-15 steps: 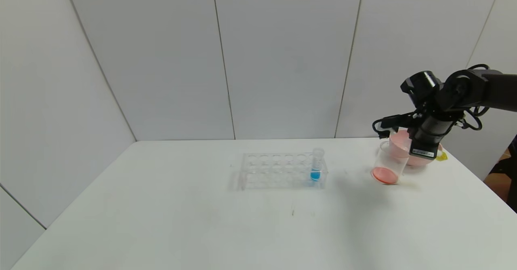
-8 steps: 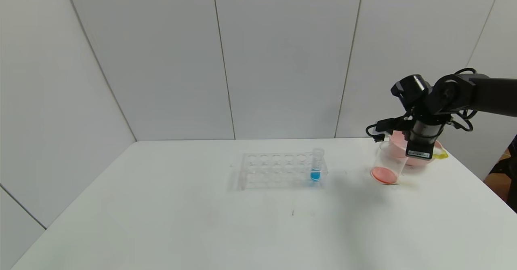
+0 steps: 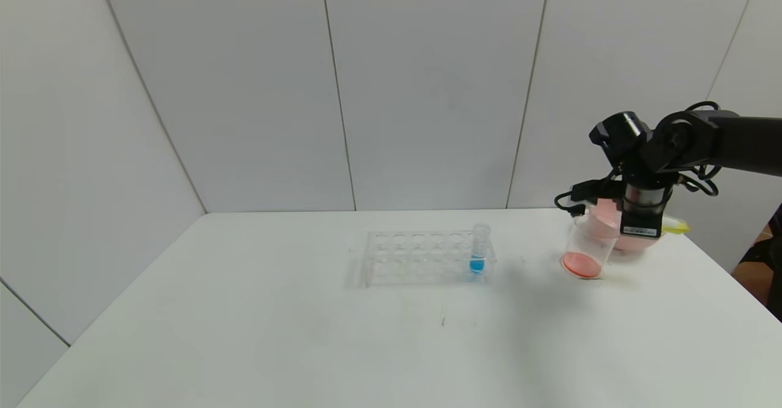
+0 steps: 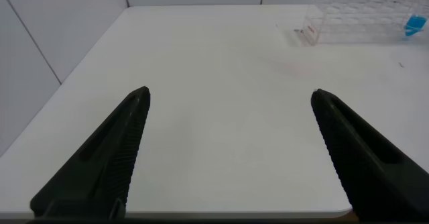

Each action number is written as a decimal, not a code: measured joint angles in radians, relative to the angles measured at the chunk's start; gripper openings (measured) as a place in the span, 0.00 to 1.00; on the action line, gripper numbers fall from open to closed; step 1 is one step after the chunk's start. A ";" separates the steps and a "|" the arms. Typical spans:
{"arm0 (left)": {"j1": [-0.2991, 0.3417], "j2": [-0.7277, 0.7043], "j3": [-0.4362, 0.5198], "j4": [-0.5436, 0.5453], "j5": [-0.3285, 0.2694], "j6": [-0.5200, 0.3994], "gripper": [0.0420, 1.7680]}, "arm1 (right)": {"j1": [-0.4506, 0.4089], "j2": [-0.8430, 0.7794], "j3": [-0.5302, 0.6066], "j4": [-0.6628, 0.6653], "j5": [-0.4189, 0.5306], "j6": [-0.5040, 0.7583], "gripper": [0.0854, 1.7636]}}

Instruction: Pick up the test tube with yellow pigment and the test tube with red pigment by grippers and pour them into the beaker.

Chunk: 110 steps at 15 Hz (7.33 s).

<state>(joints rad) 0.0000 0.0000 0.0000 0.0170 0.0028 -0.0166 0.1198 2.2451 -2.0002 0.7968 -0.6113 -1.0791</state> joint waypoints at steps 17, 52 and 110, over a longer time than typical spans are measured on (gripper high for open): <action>0.000 0.000 0.000 0.000 0.000 0.000 0.97 | 0.045 0.013 0.000 0.023 -0.123 -0.035 0.25; 0.000 0.000 0.000 0.000 0.000 0.000 0.97 | -0.080 -0.160 0.020 0.093 0.407 0.179 0.25; 0.000 0.000 0.000 0.000 0.000 0.000 0.97 | -0.218 -0.004 0.473 -1.152 0.349 1.274 0.86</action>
<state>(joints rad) 0.0000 0.0000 0.0000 0.0170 0.0028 -0.0162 -0.0985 2.2413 -1.5272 -0.3549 -0.2626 0.1949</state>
